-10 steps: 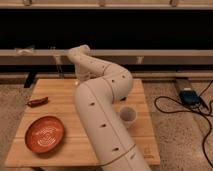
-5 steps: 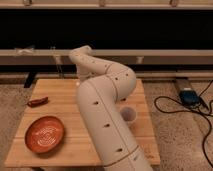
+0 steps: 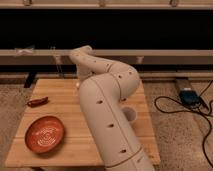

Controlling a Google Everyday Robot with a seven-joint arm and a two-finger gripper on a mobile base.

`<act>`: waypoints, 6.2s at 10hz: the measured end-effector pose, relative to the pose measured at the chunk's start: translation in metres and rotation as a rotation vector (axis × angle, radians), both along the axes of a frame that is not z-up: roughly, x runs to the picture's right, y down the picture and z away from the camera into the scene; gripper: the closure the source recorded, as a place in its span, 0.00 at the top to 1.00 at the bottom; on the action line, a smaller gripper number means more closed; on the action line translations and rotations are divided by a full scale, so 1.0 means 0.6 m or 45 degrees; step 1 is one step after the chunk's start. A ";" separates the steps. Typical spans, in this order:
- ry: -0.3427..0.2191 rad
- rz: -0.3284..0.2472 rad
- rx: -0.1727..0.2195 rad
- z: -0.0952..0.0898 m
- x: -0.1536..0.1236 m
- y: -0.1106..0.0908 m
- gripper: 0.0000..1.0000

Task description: Stand the bottle upright

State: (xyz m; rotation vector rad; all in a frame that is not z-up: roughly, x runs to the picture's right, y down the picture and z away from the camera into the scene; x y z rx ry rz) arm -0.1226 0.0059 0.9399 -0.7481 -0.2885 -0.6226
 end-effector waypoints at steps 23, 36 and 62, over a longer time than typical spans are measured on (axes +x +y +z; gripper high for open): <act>-0.032 -0.044 -0.037 0.027 -0.021 0.006 0.80; -0.111 -0.081 0.188 -0.046 -0.011 0.017 0.80; 0.071 -0.520 0.379 0.058 -0.093 0.042 0.80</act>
